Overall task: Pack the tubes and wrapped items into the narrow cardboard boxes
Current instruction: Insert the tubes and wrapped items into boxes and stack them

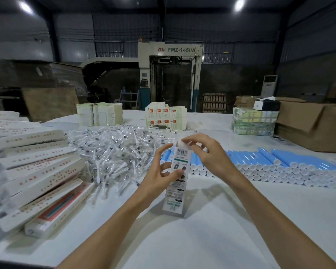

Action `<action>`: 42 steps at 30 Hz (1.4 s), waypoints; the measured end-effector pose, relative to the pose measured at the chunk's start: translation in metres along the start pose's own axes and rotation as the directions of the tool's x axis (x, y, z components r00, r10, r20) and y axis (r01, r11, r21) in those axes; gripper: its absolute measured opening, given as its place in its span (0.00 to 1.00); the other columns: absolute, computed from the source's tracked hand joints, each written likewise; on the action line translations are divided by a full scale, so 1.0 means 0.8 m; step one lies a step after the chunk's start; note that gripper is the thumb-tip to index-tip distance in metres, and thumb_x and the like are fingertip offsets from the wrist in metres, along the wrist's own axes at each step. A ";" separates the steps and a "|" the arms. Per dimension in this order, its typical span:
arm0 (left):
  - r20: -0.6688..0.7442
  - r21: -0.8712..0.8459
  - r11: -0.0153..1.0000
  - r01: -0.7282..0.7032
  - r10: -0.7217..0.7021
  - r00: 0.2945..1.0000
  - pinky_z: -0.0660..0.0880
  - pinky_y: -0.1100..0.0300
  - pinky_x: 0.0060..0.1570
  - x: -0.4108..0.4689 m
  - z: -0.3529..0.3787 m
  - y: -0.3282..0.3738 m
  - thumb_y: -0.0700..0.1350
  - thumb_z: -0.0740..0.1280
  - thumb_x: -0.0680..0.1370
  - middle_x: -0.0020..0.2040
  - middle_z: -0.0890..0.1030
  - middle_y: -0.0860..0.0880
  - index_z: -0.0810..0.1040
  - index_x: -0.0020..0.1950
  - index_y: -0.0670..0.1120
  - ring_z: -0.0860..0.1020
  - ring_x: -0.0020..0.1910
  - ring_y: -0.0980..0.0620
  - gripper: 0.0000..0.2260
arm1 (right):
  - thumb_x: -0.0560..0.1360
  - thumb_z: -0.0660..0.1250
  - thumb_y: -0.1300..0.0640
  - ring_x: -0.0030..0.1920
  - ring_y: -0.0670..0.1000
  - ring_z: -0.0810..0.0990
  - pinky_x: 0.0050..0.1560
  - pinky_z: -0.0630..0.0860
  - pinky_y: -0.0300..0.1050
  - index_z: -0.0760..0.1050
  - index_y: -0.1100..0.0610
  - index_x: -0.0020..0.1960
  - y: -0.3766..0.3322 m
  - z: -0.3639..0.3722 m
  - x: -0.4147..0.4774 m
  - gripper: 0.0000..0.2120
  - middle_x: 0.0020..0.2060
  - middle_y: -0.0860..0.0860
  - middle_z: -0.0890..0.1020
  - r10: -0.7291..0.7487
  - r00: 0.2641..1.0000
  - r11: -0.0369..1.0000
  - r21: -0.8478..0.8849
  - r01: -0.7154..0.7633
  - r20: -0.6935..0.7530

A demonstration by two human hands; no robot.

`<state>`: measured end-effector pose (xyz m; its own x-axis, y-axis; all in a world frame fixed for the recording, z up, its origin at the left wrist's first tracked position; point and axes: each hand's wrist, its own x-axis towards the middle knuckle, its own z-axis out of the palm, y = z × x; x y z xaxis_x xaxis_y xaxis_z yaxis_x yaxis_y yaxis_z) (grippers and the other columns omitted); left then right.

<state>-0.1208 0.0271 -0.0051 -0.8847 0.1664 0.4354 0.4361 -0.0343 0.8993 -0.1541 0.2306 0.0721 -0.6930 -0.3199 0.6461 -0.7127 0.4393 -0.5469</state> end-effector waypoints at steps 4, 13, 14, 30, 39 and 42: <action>-0.018 -0.048 0.999 0.013 -0.014 1.000 0.84 0.51 0.51 0.002 -0.002 0.000 0.48 0.77 0.81 0.65 0.86 0.45 0.58 0.81 0.70 0.85 0.64 0.42 0.38 | 0.84 0.66 0.57 0.58 0.43 0.79 0.56 0.74 0.36 0.77 0.43 0.63 0.023 0.024 -0.028 0.12 0.58 0.44 0.80 0.115 0.968 0.963 0.265 -0.053 -0.225; -0.015 -0.018 0.999 0.041 -0.042 0.999 0.85 0.44 0.54 0.004 0.003 -0.007 0.51 0.78 0.80 0.69 0.83 0.51 0.60 0.81 0.72 0.81 0.69 0.43 0.38 | 0.79 0.74 0.59 0.51 0.51 0.86 0.50 0.83 0.44 0.77 0.47 0.68 0.031 0.061 -0.039 0.19 0.52 0.44 0.85 0.161 0.986 0.823 0.558 -0.104 -0.054; -0.009 -0.024 0.998 0.055 -0.056 0.998 0.85 0.45 0.53 0.004 0.003 -0.007 0.51 0.78 0.79 0.68 0.84 0.51 0.61 0.80 0.73 0.82 0.68 0.43 0.38 | 0.79 0.74 0.59 0.51 0.50 0.87 0.48 0.82 0.42 0.78 0.46 0.67 0.032 0.060 -0.041 0.18 0.53 0.45 0.85 0.177 0.983 0.801 0.587 -0.119 -0.042; 0.107 0.054 0.990 0.127 -0.132 0.985 0.84 0.50 0.42 0.043 0.017 -0.005 0.44 0.79 0.77 0.56 0.88 0.42 0.73 0.73 0.61 0.89 0.52 0.41 0.30 | 0.80 0.73 0.53 0.55 0.53 0.85 0.58 0.81 0.46 0.82 0.55 0.60 0.068 0.022 -0.045 0.10 0.54 0.54 0.87 0.194 0.976 0.757 0.617 -0.216 0.102; 0.057 0.004 0.988 0.156 -0.156 0.986 0.86 0.44 0.46 0.026 0.010 -0.027 0.50 0.82 0.72 0.58 0.88 0.43 0.76 0.68 0.65 0.88 0.53 0.40 0.28 | 0.83 0.69 0.58 0.52 0.52 0.85 0.56 0.81 0.43 0.79 0.63 0.60 0.058 0.031 -0.049 0.09 0.53 0.57 0.86 0.238 0.962 0.804 0.529 -0.272 0.133; 0.072 0.000 0.988 0.154 -0.154 0.985 0.86 0.41 0.49 0.025 0.013 -0.023 0.49 0.82 0.72 0.59 0.88 0.43 0.75 0.69 0.64 0.88 0.55 0.39 0.29 | 0.85 0.65 0.55 0.49 0.55 0.86 0.50 0.82 0.44 0.74 0.59 0.62 0.057 0.028 -0.046 0.09 0.49 0.58 0.88 0.294 0.954 0.763 0.589 -0.266 0.049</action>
<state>-0.1448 0.0414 -0.0136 -0.9272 0.2400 0.2876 0.2944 -0.0078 0.9557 -0.1632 0.2440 0.0115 -0.8765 -0.2173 0.4297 -0.4242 -0.0739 -0.9026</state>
